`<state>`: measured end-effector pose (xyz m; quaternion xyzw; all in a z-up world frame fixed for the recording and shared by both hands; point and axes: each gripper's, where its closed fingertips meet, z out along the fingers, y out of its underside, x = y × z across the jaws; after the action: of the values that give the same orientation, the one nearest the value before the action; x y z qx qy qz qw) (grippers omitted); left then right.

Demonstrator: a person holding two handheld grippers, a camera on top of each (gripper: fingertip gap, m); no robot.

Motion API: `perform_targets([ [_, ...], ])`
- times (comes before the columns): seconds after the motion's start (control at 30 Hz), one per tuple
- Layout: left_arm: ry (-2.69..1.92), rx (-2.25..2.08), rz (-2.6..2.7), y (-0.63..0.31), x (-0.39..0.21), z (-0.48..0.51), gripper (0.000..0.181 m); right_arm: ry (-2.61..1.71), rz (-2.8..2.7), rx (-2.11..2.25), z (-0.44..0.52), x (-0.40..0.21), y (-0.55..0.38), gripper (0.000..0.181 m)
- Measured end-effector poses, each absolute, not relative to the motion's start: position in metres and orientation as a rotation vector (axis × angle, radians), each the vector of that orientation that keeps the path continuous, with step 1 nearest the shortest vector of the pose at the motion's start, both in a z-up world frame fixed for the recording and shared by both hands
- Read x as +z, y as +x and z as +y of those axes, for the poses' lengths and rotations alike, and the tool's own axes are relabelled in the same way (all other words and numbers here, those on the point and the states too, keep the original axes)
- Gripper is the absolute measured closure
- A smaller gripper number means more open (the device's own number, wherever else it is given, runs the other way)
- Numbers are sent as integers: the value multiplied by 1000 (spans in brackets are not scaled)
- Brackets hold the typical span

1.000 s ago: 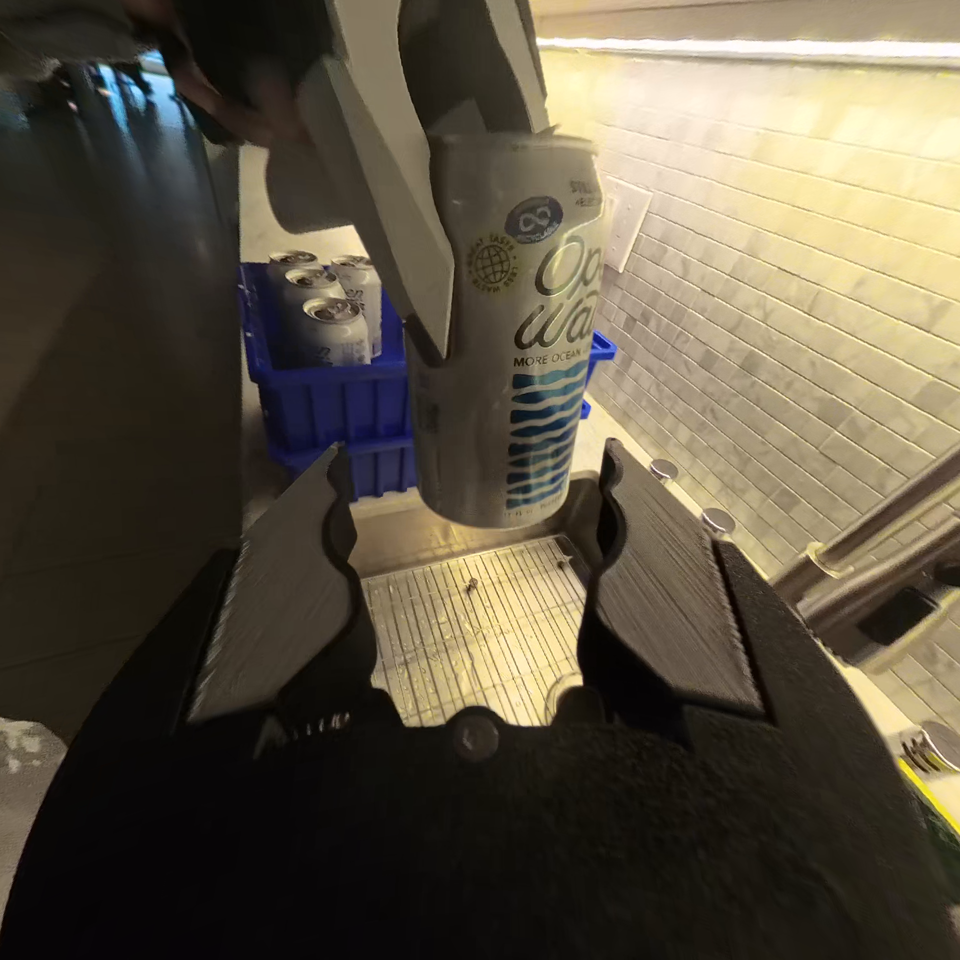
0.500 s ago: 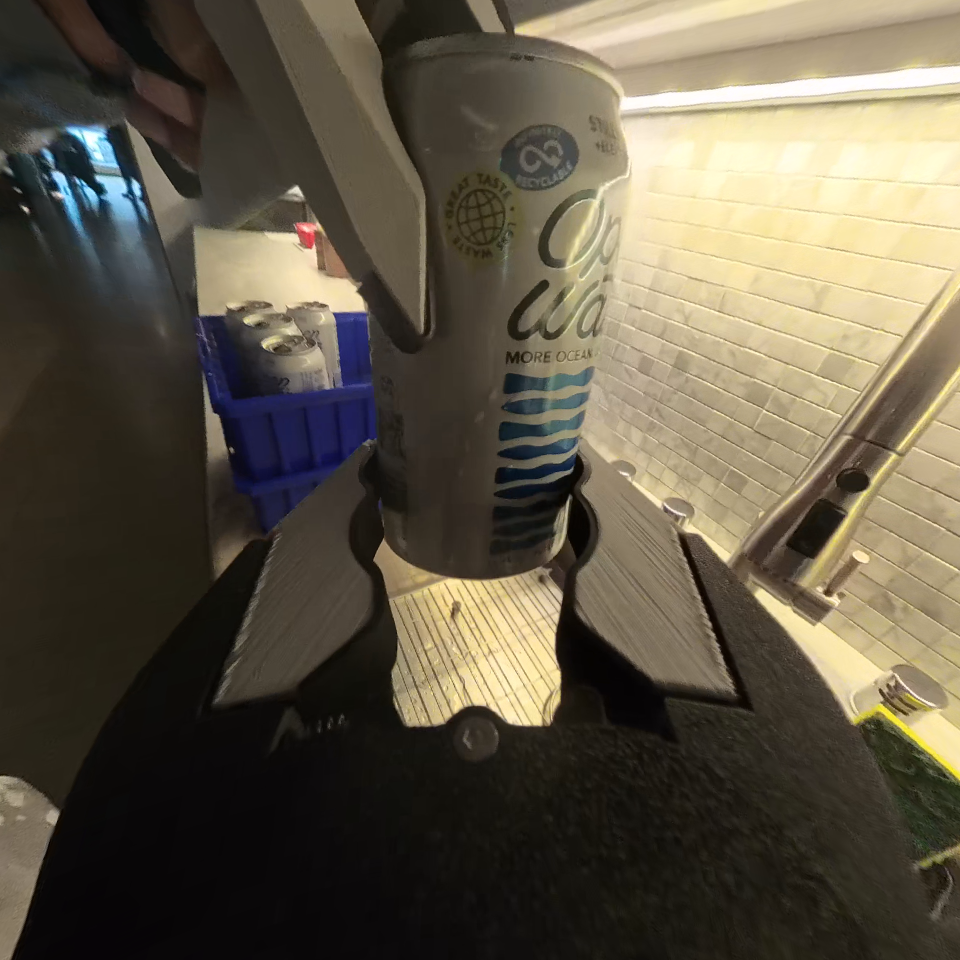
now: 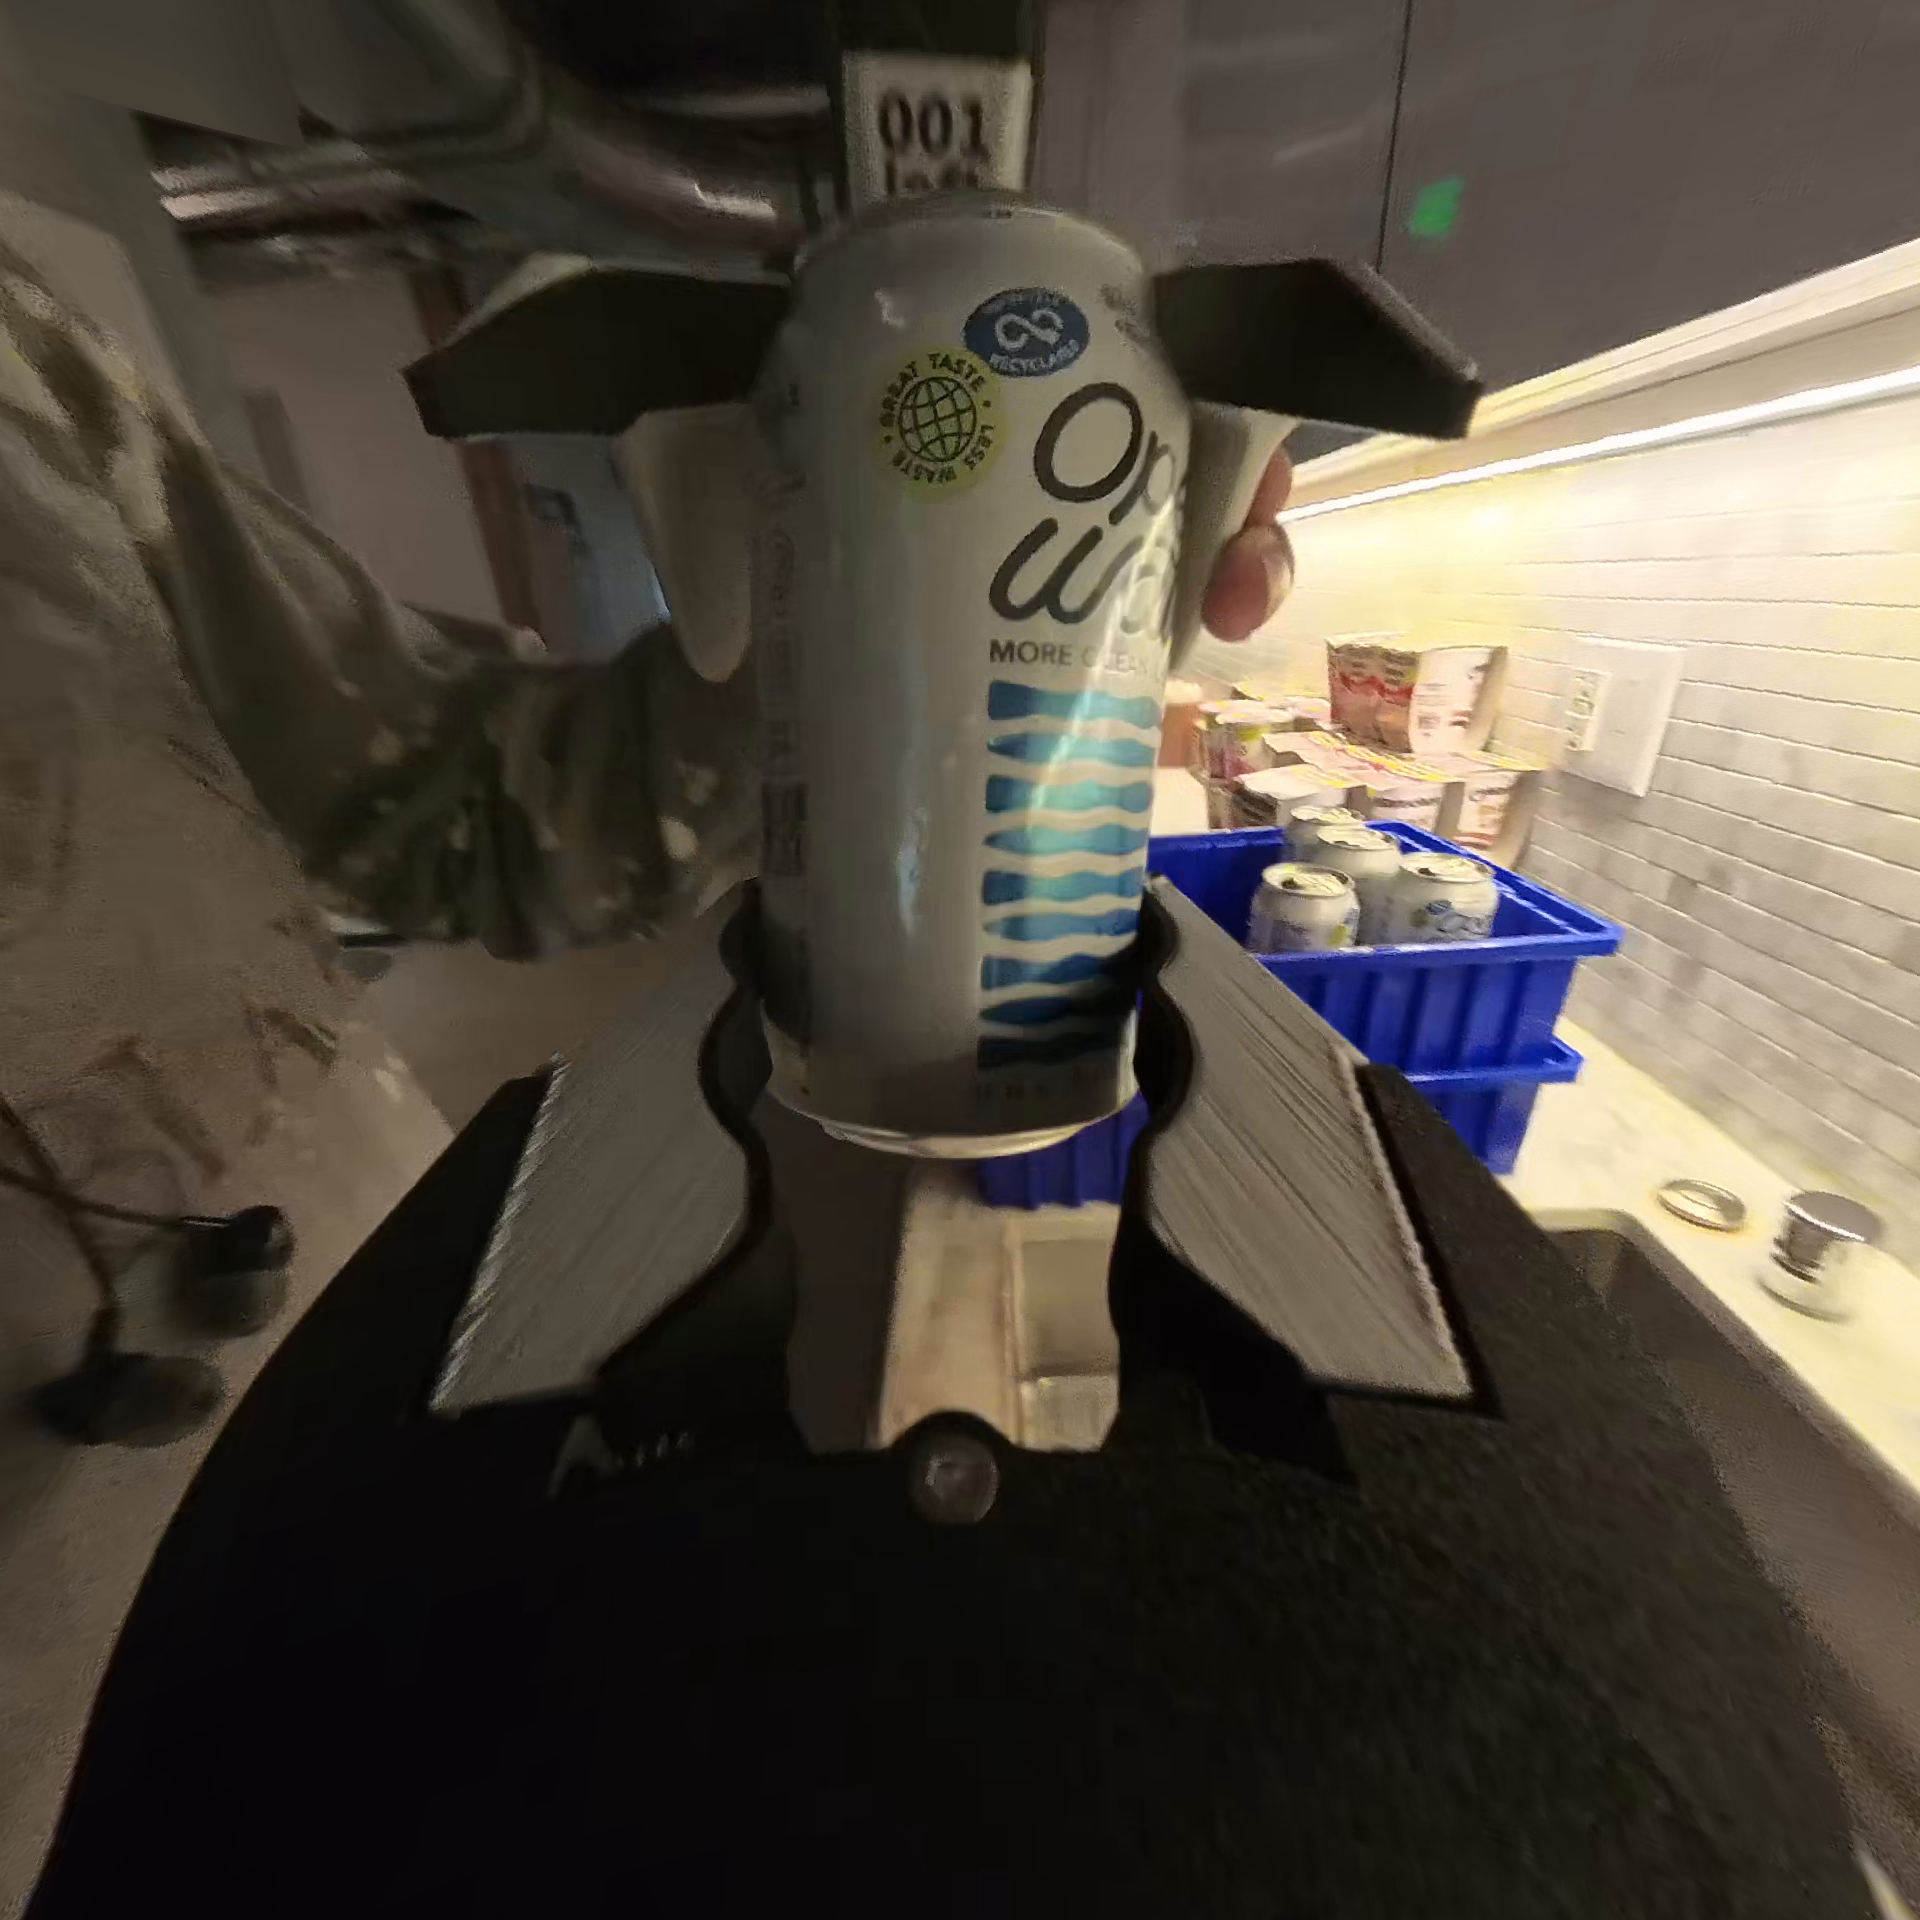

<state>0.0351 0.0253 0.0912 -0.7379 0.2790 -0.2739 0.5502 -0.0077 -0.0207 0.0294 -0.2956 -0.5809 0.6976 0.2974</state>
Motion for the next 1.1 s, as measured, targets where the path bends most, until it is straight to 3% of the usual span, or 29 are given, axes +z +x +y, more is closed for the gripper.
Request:
perform_targets([
  [0.63,-1719,-613,714,54,93,34,94,-795,-1393,1833,-23,31,-4,115],
  [1.1,-1662,-665,662,60,101,47,88,-803,-1246,1911,-10,42,2,115],
])
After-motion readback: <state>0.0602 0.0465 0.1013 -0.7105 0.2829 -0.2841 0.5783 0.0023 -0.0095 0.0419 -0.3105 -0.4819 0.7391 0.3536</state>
